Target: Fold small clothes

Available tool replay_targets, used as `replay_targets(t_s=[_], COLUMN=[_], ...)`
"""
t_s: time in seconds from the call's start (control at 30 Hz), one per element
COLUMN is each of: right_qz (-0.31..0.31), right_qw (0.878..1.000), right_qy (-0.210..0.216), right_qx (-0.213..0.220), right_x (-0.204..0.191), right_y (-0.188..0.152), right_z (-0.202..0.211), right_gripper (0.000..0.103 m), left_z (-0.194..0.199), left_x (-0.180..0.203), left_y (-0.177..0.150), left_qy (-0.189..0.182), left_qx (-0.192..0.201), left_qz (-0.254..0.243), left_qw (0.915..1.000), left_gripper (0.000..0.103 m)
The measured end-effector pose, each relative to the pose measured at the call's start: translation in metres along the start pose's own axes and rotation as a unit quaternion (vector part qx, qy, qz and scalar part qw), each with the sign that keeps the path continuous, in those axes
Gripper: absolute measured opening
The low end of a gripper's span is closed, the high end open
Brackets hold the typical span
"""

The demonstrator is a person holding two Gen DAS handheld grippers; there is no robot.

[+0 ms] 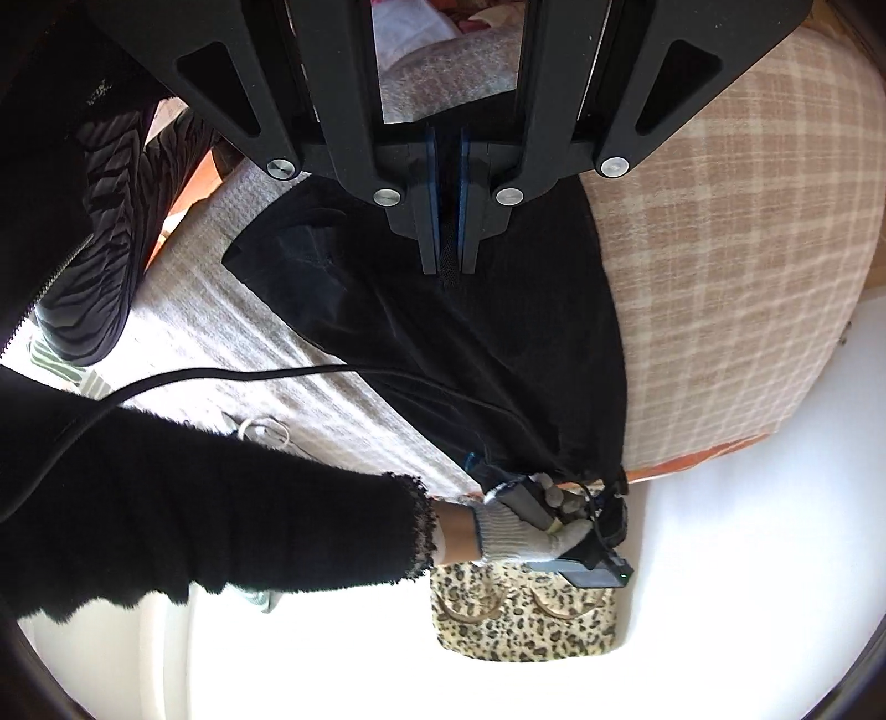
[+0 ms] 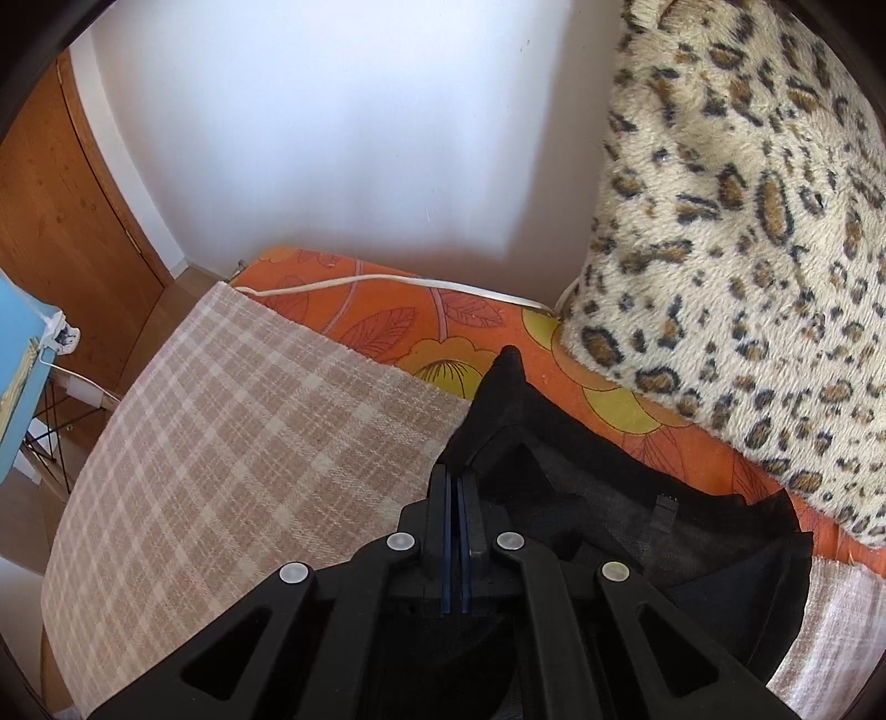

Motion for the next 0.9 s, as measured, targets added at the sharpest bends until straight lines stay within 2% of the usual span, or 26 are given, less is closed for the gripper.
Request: replay_targets(t_s=[0.13, 0.2, 0.23, 0.27, 0.33, 0.43, 0.63, 0.67, 0.7, 0.73, 0.77, 0.87, 0.9], right_qz=[0.013, -0.004, -0.014, -0.024, -0.046, -0.068, -0.045, -0.035, -0.024, -0.013, -0.008, -0.027, -0.034], right_qw=[0.999, 0.999, 1.000, 1.000, 0.999, 0.997, 0.994, 0.994, 0.994, 0.994, 0.995, 0.997, 0.997], right_qy=[-0.036, -0.028, -0.022, -0.014, 0.005, 0.033, 0.070, 0.064, 0.052, 0.037, 0.021, 0.006, -0.011], right_qx=[-0.018, -0.018, -0.007, 0.006, 0.007, -0.023, -0.072, -0.082, -0.089, -0.097, -0.094, -0.071, -0.065], right_x=[0.006, 0.013, 0.018, 0.024, 0.037, 0.048, 0.030, 0.026, 0.024, 0.023, 0.025, 0.040, 0.047], right_y=[-0.009, -0.009, -0.007, -0.006, -0.007, -0.021, -0.064, -0.070, -0.077, -0.084, -0.087, -0.087, -0.087], right_z=[-0.013, -0.009, -0.002, 0.006, 0.017, 0.024, 0.033, 0.031, 0.028, 0.026, 0.027, 0.043, 0.046], right_gripper=[0.003, 0.031, 0.051, 0.056, 0.054, 0.055, 0.054, 0.046, 0.033, 0.009, 0.000, 0.000, 0.000], left_z=[-0.014, -0.015, -0.016, -0.018, -0.022, -0.024, -0.027, -0.027, -0.027, -0.027, -0.025, -0.024, -0.026], left_x=[0.016, 0.017, 0.016, 0.015, 0.014, 0.017, 0.020, 0.020, 0.021, 0.021, 0.022, 0.026, 0.028], left_y=[-0.005, -0.007, -0.007, -0.007, -0.009, -0.010, -0.010, -0.010, -0.009, -0.008, -0.007, -0.007, -0.008], left_qy=[-0.015, -0.012, -0.011, -0.013, -0.018, -0.018, -0.009, -0.009, -0.008, -0.006, -0.006, -0.010, -0.016], left_qx=[-0.017, -0.018, -0.018, -0.021, -0.029, -0.030, -0.030, -0.030, -0.029, -0.028, -0.025, -0.023, -0.027], left_qz=[-0.015, -0.017, -0.013, -0.010, -0.005, -0.012, -0.023, -0.023, -0.025, -0.028, -0.029, -0.034, -0.036], left_qw=[0.9996, 0.9996, 0.9997, 0.9997, 0.9994, 0.9993, 0.9992, 0.9993, 0.9992, 0.9992, 0.9992, 0.9991, 0.9989], left_gripper=[0.004, 0.004, 0.004, 0.004, 0.004, 0.004, 0.004, 0.004, 0.004, 0.004, 0.004, 0.004, 0.004])
Point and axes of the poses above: each gripper's, at about its wrist camera, not at the fingertips, and z roughly against the way its jaws point, x to its right, y to its top, the point moved 7 cm from there along -z, roughly the way its jaws point, and after that the axes turned 5 degrees about -z, right-handed, at the moved point
